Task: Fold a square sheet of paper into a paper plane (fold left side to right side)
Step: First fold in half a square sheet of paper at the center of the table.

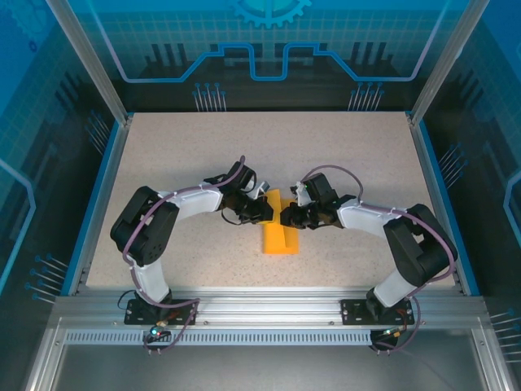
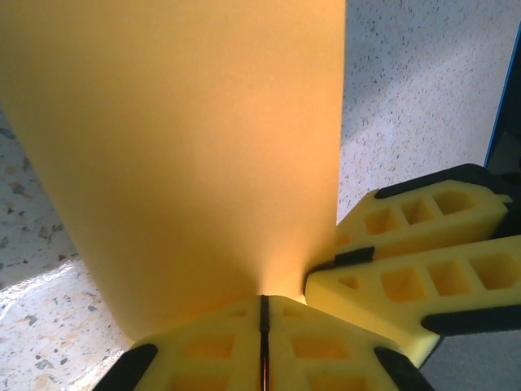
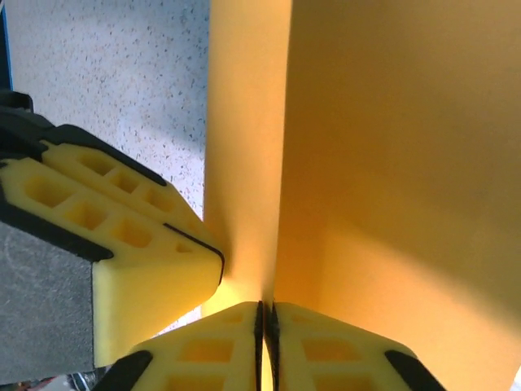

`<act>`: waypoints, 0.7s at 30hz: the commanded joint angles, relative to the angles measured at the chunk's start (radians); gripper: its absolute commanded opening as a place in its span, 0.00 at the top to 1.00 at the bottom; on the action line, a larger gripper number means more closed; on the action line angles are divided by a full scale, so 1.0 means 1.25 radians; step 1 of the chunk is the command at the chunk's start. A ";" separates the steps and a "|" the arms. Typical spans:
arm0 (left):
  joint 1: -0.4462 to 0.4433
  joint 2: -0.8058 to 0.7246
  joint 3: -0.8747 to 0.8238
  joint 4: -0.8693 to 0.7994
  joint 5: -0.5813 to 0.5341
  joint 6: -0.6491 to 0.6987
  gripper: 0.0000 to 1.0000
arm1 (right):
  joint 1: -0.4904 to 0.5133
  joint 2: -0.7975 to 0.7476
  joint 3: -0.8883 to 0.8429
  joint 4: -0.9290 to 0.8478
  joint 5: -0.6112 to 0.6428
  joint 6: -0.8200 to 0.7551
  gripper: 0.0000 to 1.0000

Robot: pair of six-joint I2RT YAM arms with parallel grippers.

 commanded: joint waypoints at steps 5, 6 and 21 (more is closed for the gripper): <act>-0.005 -0.057 0.018 -0.076 -0.053 0.044 0.77 | 0.000 -0.004 0.035 -0.095 0.065 -0.026 0.96; -0.002 -0.067 0.016 -0.085 -0.058 0.048 0.74 | -0.001 -0.004 0.035 -0.108 0.079 -0.029 0.96; -0.019 -0.013 0.033 -0.120 -0.115 0.036 0.35 | -0.003 0.024 0.062 -0.219 0.200 -0.041 0.96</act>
